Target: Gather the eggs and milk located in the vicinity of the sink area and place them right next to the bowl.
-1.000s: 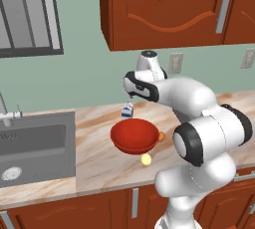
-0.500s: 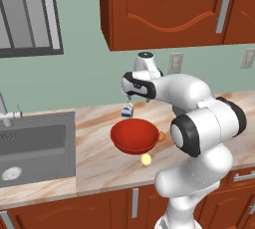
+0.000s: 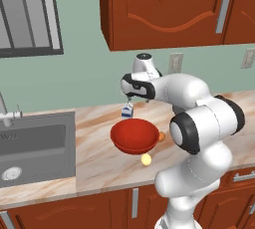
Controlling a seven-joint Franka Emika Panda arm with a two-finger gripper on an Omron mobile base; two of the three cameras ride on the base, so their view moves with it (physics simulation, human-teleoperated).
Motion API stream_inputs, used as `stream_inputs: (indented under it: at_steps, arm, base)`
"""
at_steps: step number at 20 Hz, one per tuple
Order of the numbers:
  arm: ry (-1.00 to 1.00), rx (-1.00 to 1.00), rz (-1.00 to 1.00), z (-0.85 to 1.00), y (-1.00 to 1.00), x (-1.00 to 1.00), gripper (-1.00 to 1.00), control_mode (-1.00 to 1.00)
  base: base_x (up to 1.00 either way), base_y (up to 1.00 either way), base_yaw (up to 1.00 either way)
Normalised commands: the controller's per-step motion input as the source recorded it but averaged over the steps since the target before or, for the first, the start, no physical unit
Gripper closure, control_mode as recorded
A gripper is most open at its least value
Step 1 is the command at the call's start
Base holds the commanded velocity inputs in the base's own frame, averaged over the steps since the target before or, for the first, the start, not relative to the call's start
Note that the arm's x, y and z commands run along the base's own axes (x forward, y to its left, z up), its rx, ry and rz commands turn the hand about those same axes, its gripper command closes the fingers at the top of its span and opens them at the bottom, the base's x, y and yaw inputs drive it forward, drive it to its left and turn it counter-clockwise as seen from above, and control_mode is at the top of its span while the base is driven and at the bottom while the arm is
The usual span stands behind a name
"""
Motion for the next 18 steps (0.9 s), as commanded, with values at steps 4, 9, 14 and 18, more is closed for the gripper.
stream_inputs:
  at_steps: [4, 9, 14, 18]
  arm:
    - [0.00, 0.00, 0.00, -0.01, 0.01, 0.04, -1.00, -1.00]
    - [0.00, 0.00, 0.00, -0.01, 0.03, 0.02, -1.00, -1.00]
    - [0.00, 0.00, 0.00, -0.09, 0.07, 0.01, -1.00, -1.00]
    - [0.00, 0.00, 0.00, -0.09, 0.05, 0.08, -1.00, -1.00]
  base:
    - [0.00, 0.00, 0.00]
    - [0.00, 0.00, 0.00]
    - [0.00, 0.00, 0.00]
    - [0.00, 0.00, 0.00]
